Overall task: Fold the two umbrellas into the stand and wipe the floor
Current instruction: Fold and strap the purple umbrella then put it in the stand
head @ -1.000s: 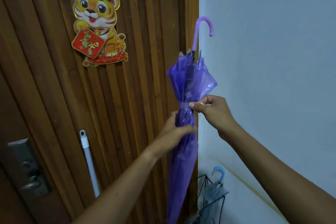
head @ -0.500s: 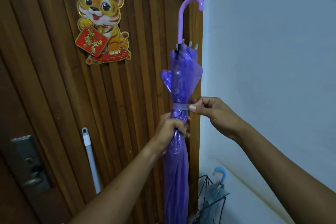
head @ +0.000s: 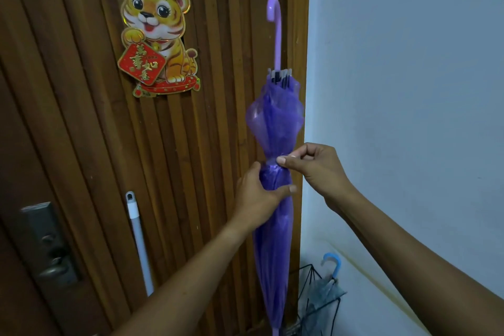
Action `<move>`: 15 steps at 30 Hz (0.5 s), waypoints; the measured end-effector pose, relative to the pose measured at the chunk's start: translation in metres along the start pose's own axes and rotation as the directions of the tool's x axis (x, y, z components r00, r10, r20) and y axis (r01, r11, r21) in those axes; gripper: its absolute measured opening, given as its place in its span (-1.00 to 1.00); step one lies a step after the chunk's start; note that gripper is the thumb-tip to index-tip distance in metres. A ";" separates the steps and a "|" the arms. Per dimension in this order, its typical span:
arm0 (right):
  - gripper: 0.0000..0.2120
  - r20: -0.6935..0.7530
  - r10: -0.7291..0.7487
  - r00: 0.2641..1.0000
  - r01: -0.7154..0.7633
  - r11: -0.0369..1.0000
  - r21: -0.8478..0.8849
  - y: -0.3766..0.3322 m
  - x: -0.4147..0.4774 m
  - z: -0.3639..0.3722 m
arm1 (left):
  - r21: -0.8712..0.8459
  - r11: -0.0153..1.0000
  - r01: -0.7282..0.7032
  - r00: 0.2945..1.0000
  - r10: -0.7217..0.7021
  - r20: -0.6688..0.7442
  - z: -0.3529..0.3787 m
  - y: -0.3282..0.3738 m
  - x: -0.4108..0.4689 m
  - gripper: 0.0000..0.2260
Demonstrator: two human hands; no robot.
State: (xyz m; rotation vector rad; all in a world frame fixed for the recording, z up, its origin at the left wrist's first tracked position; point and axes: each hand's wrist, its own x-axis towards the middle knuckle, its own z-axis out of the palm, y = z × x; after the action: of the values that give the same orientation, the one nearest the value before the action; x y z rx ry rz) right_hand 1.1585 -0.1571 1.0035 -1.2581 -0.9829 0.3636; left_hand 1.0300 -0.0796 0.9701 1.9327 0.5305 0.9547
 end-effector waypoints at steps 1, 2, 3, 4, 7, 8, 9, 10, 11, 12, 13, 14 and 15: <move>-0.77 0.007 -0.006 1.000 0.006 1.000 -0.012 0.000 -0.001 0.003 | -0.026 0.999 -0.024 0.999 0.023 -0.032 0.001 -0.002 0.001 -0.63; -0.78 0.014 -0.007 1.000 0.007 1.000 -0.019 0.000 -0.001 0.004 | -0.059 0.998 -0.037 0.999 0.035 -0.036 -0.001 -0.003 0.003 -0.71; -0.79 0.020 -0.004 1.000 0.004 1.000 -0.015 0.000 -0.001 0.005 | -0.095 0.995 -0.044 0.999 0.043 -0.018 -0.003 -0.004 0.004 -0.76; -0.81 0.026 -0.003 1.000 0.003 1.000 -0.005 0.001 -0.001 0.005 | -0.133 0.990 -0.048 0.999 0.050 0.012 -0.007 -0.004 0.006 -0.76; -0.87 0.036 -0.022 0.999 0.020 0.998 0.054 0.005 -0.003 0.003 | -0.317 0.948 -0.007 0.991 0.049 0.125 -0.014 -0.001 0.007 -0.59; -0.87 0.037 -0.028 0.999 0.025 0.996 0.080 0.006 -0.004 0.003 | -0.372 0.928 0.015 0.986 0.047 0.158 -0.016 0.000 0.007 -0.53; -0.87 0.039 -0.032 0.999 0.028 0.995 0.099 0.007 -0.004 0.002 | -0.413 0.910 0.030 0.982 0.050 0.183 -0.017 0.000 0.007 -0.50; -0.87 0.043 -0.035 0.998 0.030 0.993 0.110 0.008 -0.004 0.002 | -0.449 0.892 0.042 0.977 0.057 0.205 -0.018 -0.001 0.008 -0.49; -0.88 0.050 -0.036 0.998 0.031 0.993 0.114 0.008 -0.004 0.002 | -0.488 0.871 0.054 0.971 0.068 0.229 -0.019 -0.003 0.009 -0.49; -0.89 0.058 -0.039 0.998 0.032 0.993 0.111 0.008 -0.004 0.002 | -0.524 0.849 0.071 0.966 0.073 0.248 -0.019 -0.005 0.009 -0.49; -0.90 0.066 -0.040 0.997 0.033 0.994 0.103 0.008 -0.004 0.002 | -0.554 0.828 0.088 0.961 0.076 0.266 -0.020 -0.006 0.009 -0.50; -0.90 0.071 -0.039 0.997 0.032 0.995 0.098 0.009 -0.003 0.003 | -0.576 0.811 0.102 0.957 0.078 0.280 -0.021 -0.007 0.009 -0.50; -0.91 0.072 -0.036 0.997 0.029 0.995 0.101 0.009 -0.004 0.004 | -0.589 0.800 0.113 0.953 0.081 0.294 -0.022 -0.008 0.010 -0.50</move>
State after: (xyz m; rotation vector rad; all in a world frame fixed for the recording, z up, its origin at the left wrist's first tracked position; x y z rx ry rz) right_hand 1.1563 -0.1545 0.9934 -1.1439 -1.0348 0.4310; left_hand 1.0190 -0.0574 0.9736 1.4414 0.0377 0.6784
